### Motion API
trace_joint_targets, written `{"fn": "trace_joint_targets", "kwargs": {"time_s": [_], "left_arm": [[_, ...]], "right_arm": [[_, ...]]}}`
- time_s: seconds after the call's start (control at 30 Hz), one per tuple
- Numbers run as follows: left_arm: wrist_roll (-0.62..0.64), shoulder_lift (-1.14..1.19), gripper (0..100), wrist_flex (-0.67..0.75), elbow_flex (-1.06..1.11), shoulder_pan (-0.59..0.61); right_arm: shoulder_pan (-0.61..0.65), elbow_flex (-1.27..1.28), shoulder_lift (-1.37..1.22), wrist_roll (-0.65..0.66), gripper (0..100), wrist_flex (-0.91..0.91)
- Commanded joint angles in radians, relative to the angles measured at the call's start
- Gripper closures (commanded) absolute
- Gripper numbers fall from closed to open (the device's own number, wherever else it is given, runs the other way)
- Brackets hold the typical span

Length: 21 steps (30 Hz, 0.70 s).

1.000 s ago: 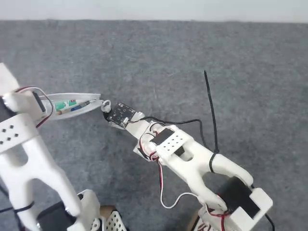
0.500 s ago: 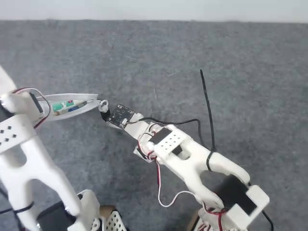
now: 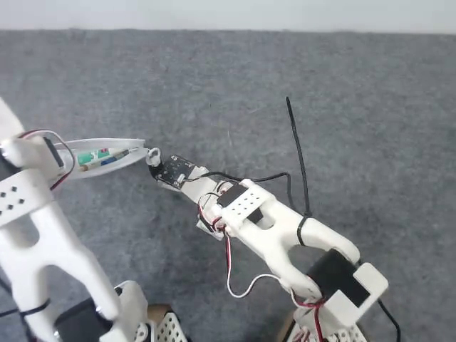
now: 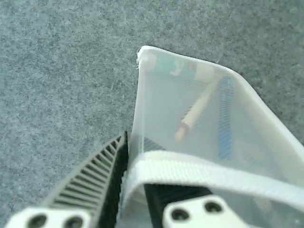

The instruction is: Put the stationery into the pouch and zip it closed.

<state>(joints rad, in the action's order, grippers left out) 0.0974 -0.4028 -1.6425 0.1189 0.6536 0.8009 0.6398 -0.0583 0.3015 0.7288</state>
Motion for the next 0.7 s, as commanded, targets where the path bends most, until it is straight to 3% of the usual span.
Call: {"fn": "trace_joint_targets", "kwargs": {"time_s": [0.0,0.13,0.47,0.67], "left_arm": [[0.011,-0.015,99,0.029,-0.016,0.009],[0.011,-0.015,99,0.029,-0.016,0.009],[0.011,-0.015,99,0.026,-0.016,0.008],[0.011,-0.015,99,0.032,-0.001,0.003]], "right_arm": [[0.010,-0.017,0.102,0.006,99.3,0.090],[0.012,0.011,0.205,0.002,99.3,0.143],[0.018,0.170,0.455,-0.003,99.3,0.045],[0.018,0.209,0.581,-0.112,99.3,-0.004]]}}
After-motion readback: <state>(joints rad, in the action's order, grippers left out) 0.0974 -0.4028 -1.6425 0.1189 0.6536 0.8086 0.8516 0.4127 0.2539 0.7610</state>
